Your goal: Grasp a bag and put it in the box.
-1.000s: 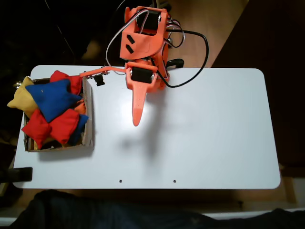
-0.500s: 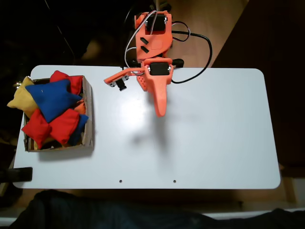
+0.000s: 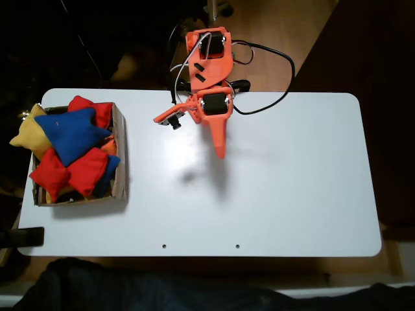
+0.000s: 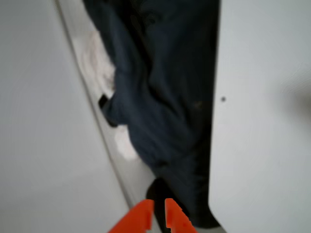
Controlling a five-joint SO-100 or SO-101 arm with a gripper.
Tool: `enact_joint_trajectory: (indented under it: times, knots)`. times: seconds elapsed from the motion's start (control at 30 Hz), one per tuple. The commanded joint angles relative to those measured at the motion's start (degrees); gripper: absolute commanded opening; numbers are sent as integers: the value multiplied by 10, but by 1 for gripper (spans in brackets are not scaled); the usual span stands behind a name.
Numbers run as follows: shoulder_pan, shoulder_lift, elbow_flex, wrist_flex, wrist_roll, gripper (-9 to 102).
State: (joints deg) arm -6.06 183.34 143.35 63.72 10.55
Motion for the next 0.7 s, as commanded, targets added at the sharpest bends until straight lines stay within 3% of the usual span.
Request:
enact_joint_trajectory:
  times: [0.0,0.67]
  knots:
    - [16,15,19,-10,16,0]
    - [21,55,202,-18,-91,0]
